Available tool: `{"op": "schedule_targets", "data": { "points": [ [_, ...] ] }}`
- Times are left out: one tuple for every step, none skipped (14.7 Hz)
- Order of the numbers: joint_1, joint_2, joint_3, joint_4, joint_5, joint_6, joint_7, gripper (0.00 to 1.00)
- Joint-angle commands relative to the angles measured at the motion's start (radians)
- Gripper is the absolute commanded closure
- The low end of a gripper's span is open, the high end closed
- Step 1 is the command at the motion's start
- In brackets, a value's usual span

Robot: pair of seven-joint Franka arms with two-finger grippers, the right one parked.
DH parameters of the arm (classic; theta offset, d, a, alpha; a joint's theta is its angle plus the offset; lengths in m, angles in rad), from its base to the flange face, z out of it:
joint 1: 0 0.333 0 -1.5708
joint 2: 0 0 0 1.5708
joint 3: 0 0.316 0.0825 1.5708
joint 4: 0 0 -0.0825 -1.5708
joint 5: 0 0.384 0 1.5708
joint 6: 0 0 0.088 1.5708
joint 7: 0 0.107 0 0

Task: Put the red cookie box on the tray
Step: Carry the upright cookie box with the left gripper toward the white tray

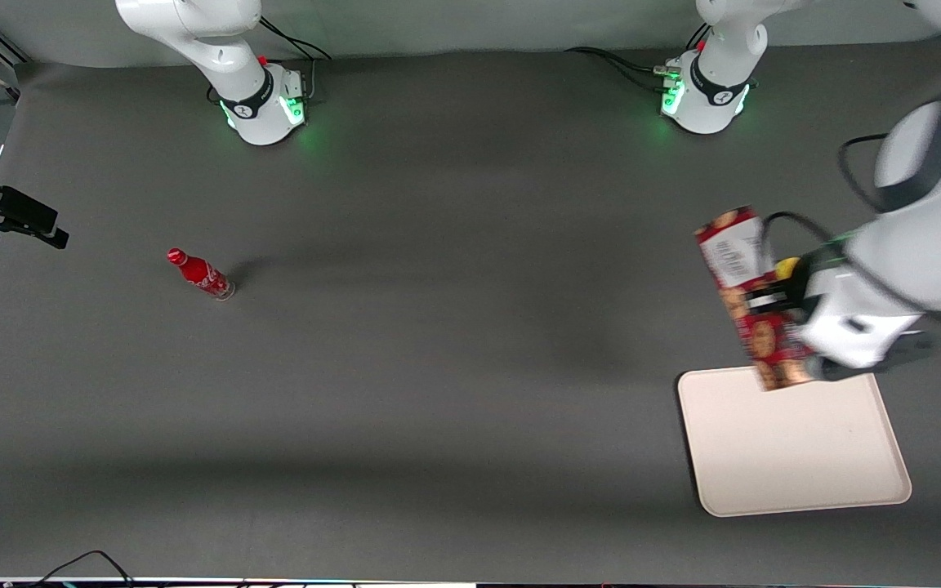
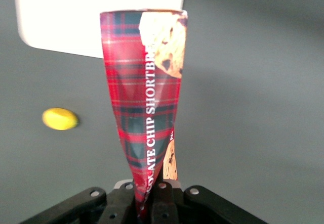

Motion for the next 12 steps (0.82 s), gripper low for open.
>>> {"op": "schedule_targets", "data": {
  "points": [
    [0.017, 0.022, 0.182, 0.192, -0.052, -0.133, 0.277, 1.00],
    [0.025, 0.022, 0.249, 0.198, -0.061, -0.124, 0.364, 1.00],
    [0.023, 0.025, 0.326, 0.198, -0.061, -0.109, 0.462, 1.00],
    [0.020, 0.027, 0.390, 0.195, -0.063, -0.066, 0.538, 1.00],
    [0.020, 0.038, 0.430, 0.194, -0.067, -0.025, 0.578, 1.00],
    [0.020, 0.054, 0.458, 0.189, -0.067, 0.026, 0.601, 1.00],
    [0.020, 0.082, 0.480, 0.184, -0.067, 0.078, 0.633, 1.00],
    [0.020, 0.122, 0.492, 0.180, -0.067, 0.127, 0.674, 1.00],
    [0.017, 0.165, 0.506, 0.180, -0.064, 0.178, 0.701, 1.00],
    [0.017, 0.197, 0.520, 0.172, -0.067, 0.233, 0.724, 1.00],
    [0.017, 0.238, 0.524, 0.160, -0.064, 0.283, 0.748, 1.00],
    [0.019, 0.272, 0.533, 0.146, -0.061, 0.316, 0.776, 1.00]
  ]
}}
